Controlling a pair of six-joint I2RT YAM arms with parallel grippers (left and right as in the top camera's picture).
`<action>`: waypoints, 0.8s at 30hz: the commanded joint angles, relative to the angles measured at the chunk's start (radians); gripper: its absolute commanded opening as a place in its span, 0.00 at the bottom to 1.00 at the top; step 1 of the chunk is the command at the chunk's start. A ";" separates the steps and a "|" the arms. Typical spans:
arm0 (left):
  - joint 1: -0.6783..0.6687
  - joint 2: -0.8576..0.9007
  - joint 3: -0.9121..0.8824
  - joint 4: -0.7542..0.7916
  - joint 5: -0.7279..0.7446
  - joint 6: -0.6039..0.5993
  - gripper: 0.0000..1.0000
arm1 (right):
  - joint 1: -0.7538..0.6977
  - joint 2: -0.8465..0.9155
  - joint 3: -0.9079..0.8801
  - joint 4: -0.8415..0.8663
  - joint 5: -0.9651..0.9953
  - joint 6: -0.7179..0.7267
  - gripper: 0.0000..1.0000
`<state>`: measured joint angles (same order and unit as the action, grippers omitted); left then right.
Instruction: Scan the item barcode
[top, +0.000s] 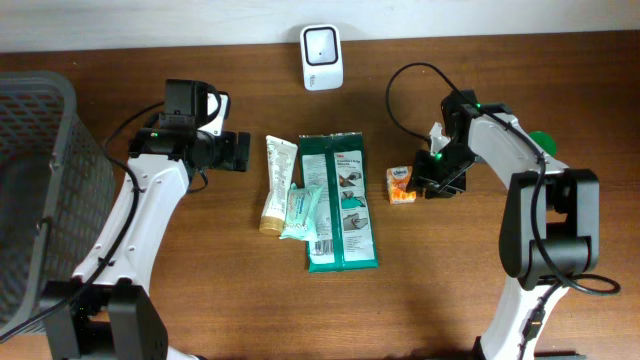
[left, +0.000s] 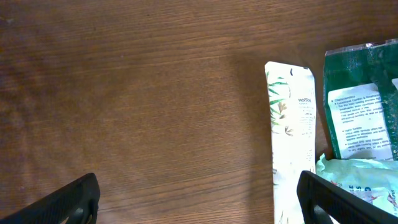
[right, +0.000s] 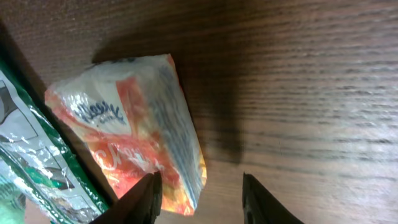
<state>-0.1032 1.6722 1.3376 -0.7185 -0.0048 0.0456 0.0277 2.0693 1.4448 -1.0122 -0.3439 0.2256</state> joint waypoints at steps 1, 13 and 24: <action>0.001 -0.005 0.011 -0.001 0.000 0.012 0.99 | 0.005 -0.014 -0.039 0.021 -0.046 0.024 0.38; 0.002 -0.005 0.011 -0.001 0.000 0.012 0.99 | 0.004 -0.016 -0.124 0.134 -0.098 0.101 0.04; 0.002 -0.005 0.011 -0.001 0.000 0.012 0.99 | 0.005 -0.067 -0.031 0.014 -0.932 -0.359 0.04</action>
<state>-0.1032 1.6722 1.3376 -0.7185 -0.0048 0.0456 0.0277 2.0403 1.3933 -0.9936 -1.0157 -0.0059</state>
